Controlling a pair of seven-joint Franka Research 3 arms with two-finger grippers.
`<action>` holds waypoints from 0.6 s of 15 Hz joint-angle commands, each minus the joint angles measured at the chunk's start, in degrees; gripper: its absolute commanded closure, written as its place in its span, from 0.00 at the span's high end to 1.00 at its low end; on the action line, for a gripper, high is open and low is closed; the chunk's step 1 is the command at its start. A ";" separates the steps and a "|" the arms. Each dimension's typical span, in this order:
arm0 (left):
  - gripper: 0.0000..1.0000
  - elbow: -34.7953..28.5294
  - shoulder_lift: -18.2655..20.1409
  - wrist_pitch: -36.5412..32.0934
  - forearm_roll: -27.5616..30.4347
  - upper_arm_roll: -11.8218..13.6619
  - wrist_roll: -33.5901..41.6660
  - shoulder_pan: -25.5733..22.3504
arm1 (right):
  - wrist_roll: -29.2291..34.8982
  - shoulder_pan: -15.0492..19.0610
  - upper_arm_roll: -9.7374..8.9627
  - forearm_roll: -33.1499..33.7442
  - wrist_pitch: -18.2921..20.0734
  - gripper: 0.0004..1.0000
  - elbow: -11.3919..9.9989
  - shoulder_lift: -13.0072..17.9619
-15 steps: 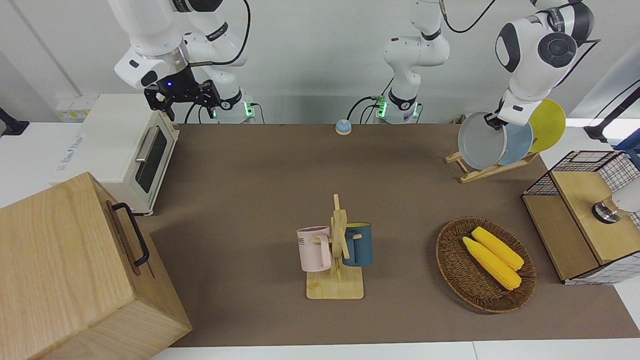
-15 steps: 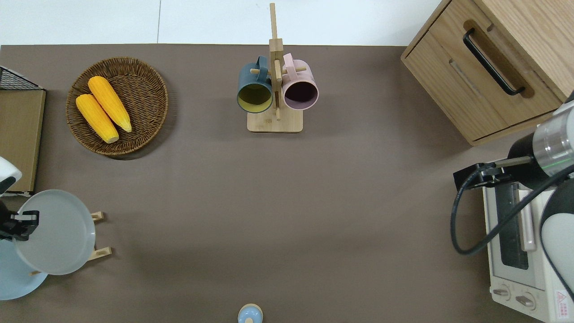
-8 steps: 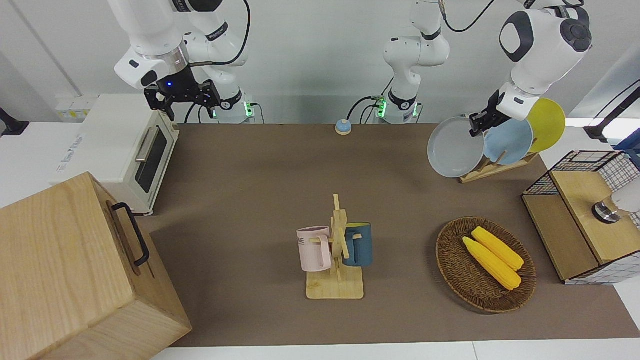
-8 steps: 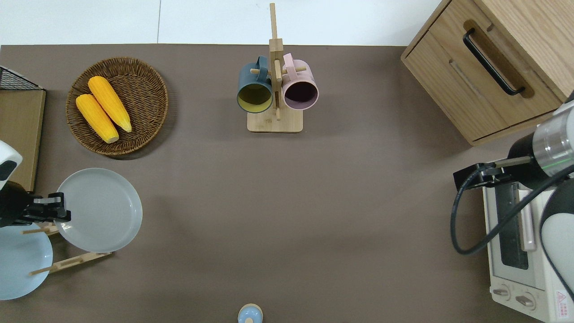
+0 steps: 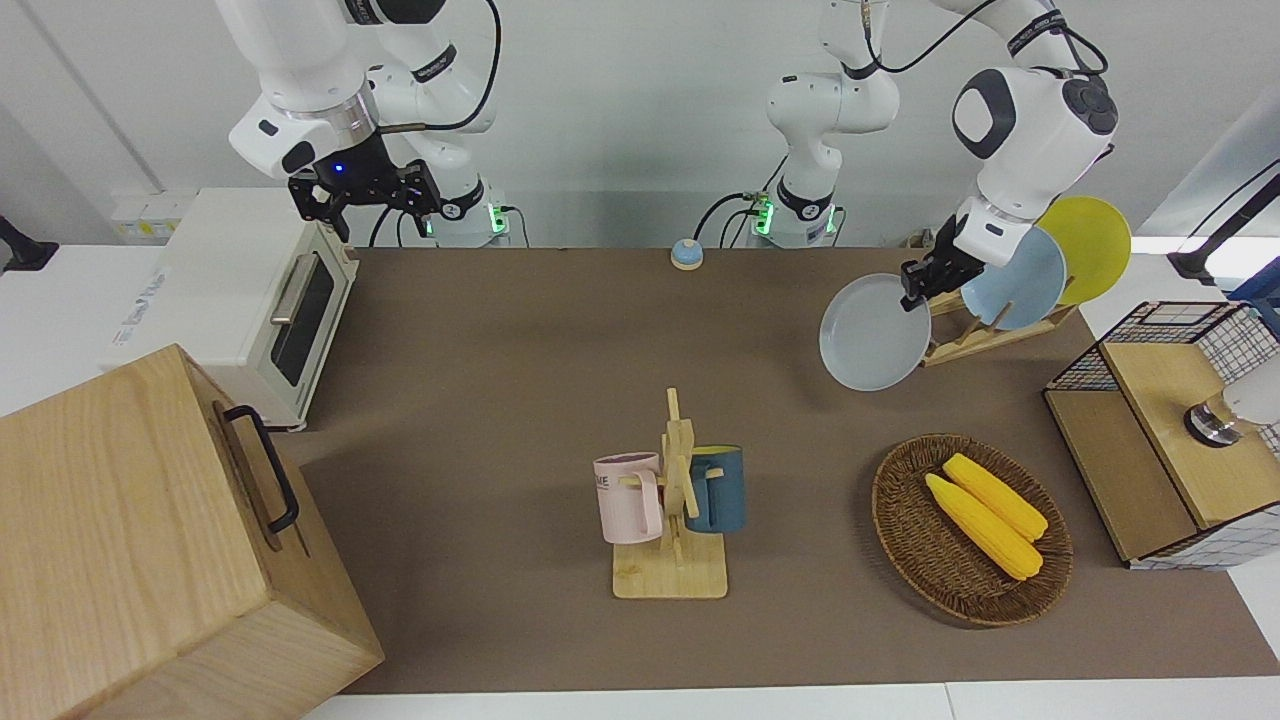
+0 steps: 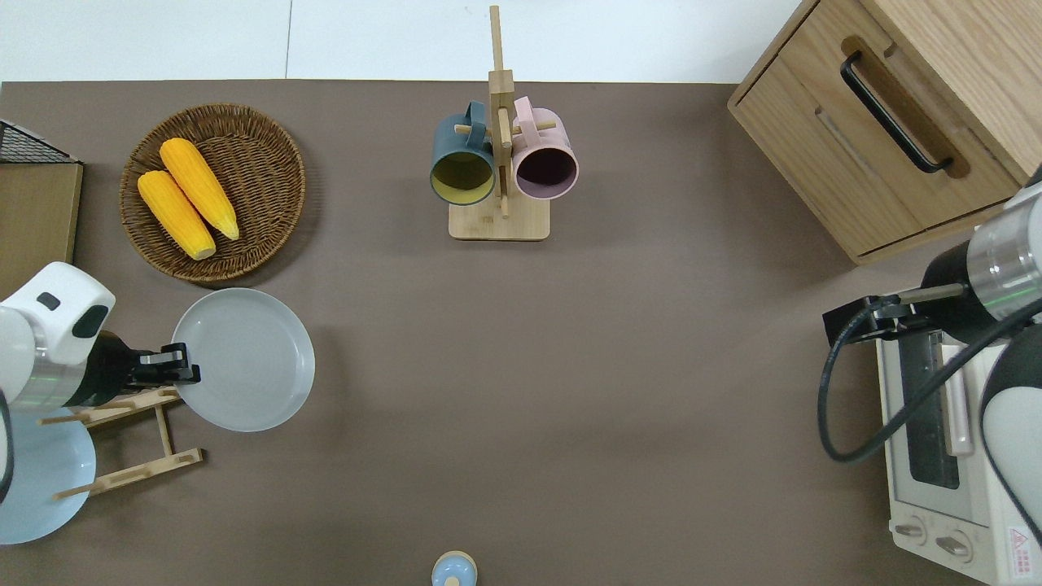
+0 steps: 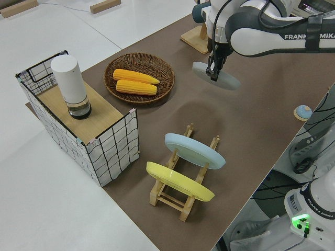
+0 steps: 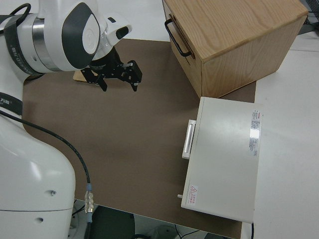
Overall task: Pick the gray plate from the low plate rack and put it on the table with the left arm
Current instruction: 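Lift the gray plate out of the rack and carry it away from the rack, then lower the gray plate flat onto the table and open the left gripper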
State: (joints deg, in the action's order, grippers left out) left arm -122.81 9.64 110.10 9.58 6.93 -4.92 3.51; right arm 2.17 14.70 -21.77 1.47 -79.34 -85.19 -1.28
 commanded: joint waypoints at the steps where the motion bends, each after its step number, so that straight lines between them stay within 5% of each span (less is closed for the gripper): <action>1: 0.00 -9.26 4.06 4.85 3.50 -2.36 -0.27 -0.25 | 0.73 1.47 -1.35 0.38 0.85 0.98 0.55 0.14; 9: 0.00 -18.43 3.54 6.97 7.64 -4.38 -0.44 0.36 | 0.73 1.47 -1.35 0.38 0.85 0.98 0.55 0.14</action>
State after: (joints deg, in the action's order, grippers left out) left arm -137.95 11.71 115.60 15.69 2.98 -4.92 3.48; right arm 2.17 14.70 -21.77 1.47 -79.34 -85.19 -1.28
